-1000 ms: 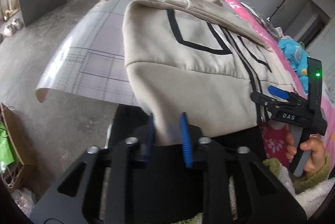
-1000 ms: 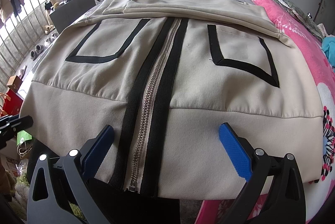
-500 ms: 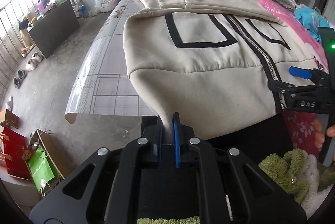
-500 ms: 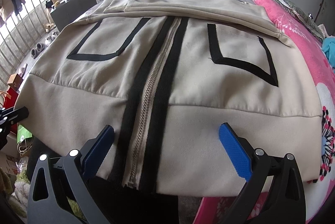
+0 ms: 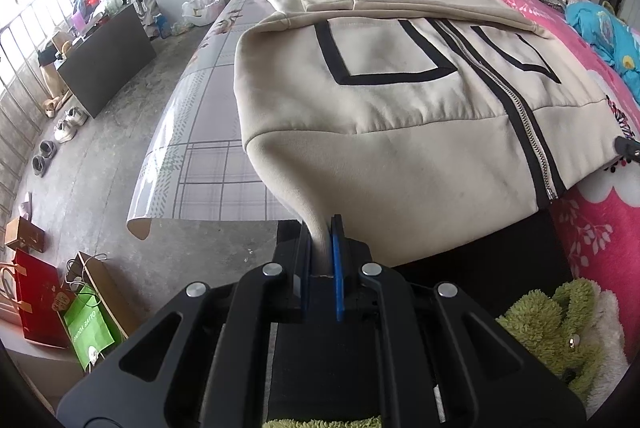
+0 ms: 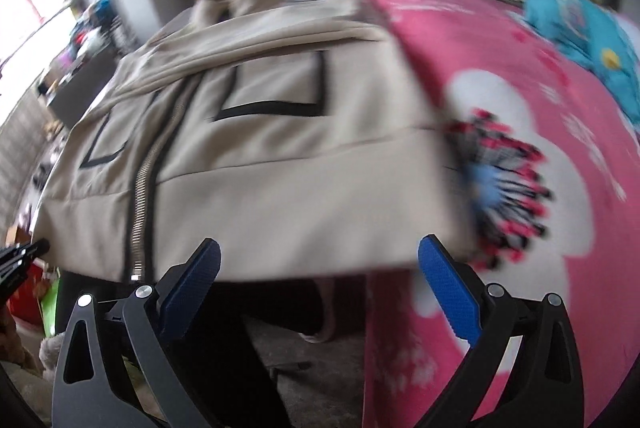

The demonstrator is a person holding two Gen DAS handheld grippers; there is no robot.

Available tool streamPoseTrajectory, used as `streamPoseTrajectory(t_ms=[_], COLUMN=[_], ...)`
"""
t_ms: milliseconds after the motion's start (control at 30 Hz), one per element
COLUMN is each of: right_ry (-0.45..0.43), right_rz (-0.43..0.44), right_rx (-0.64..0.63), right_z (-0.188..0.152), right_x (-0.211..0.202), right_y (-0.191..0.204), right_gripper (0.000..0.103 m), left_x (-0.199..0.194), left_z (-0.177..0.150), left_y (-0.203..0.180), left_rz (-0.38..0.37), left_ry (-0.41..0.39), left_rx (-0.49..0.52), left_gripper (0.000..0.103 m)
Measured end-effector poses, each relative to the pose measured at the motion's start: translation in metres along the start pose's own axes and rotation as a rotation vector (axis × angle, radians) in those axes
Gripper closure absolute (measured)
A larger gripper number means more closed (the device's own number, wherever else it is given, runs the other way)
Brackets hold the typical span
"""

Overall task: Fold large clothes
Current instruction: 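Close the right tool on the other hem corner while the left tool holds its corner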

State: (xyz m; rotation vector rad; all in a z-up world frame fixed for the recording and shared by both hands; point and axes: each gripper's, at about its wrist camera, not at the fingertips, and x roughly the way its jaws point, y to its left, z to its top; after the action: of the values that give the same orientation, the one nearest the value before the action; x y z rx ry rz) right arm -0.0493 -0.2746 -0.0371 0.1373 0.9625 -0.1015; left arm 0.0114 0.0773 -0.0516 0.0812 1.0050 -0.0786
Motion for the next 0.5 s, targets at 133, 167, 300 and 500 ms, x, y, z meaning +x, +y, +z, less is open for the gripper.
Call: streamPoseTrajectory(t_ms=[133, 167, 300, 500], right_ry=[-0.001, -0.002, 0.009, -0.031], right_rz=[-0.008, -0.004, 0.02, 0.028], right_rx=[0.075, 0.095, 0.163, 0.161], right_z=[-0.003, -0.004, -0.007, -0.004], right_x=[-0.001, -0.001, 0.005, 0.003], right_y=[-0.026, -0.032, -0.049, -0.05], right_gripper=[0.01, 0.011, 0.02, 0.035], left_x=[0.0, 0.0, 0.0, 0.001], left_z=[0.0, 0.0, 0.0, 0.0], left_y=[-0.002, -0.002, -0.002, -0.003], left_rz=[0.009, 0.011, 0.013, 0.029], left_ry=[0.003, 0.003, 0.005, 0.008], left_rx=[0.009, 0.009, 0.011, 0.014], left_gripper=[0.095, 0.095, 0.095, 0.094])
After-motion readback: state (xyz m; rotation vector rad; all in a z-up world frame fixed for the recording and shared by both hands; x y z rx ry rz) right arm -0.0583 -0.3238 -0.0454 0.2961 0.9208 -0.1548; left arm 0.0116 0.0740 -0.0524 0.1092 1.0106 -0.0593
